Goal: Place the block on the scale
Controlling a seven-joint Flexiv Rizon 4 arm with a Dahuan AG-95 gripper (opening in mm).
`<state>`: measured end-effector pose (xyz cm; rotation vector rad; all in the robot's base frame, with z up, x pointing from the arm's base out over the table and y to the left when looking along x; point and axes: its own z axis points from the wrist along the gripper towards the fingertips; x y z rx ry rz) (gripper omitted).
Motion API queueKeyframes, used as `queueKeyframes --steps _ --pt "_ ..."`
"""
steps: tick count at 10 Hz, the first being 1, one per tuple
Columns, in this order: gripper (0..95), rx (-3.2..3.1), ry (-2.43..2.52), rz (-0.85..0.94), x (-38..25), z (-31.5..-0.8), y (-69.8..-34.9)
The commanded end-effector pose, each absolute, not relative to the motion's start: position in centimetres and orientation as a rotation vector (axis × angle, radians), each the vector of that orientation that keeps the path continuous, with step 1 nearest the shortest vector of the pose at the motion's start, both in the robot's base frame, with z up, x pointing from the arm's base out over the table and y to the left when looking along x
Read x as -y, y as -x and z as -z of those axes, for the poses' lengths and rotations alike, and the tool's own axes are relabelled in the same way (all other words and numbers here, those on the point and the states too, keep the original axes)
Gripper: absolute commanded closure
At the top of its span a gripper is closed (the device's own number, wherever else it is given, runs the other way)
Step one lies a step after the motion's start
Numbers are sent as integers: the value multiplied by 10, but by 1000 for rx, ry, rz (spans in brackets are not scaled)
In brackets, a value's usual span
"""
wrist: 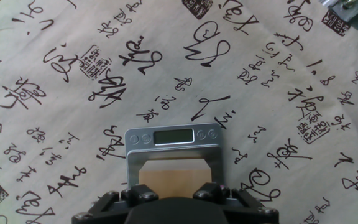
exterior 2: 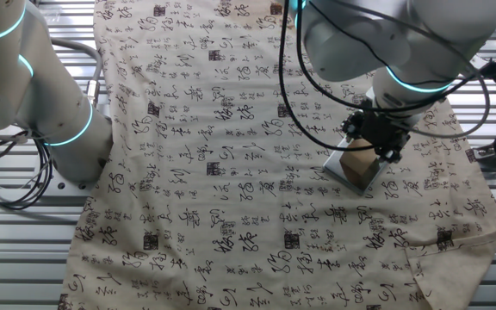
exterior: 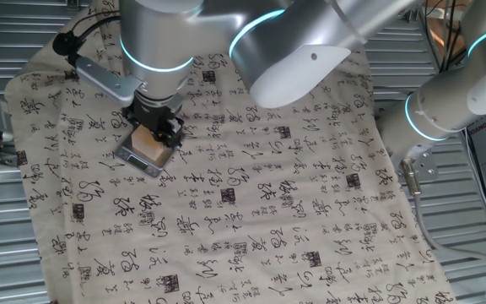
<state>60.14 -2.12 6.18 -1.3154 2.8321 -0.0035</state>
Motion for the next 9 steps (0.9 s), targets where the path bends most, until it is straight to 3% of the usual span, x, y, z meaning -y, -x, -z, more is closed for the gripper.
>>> queueKeyframes --steps 1,6,9 --pt "0 -2866 1308 -1 19 -73 -602" --pt "0 -2957 1240 -8 4 -120 -590" --pt "570 -2984 1184 5 -3 -134 -582"
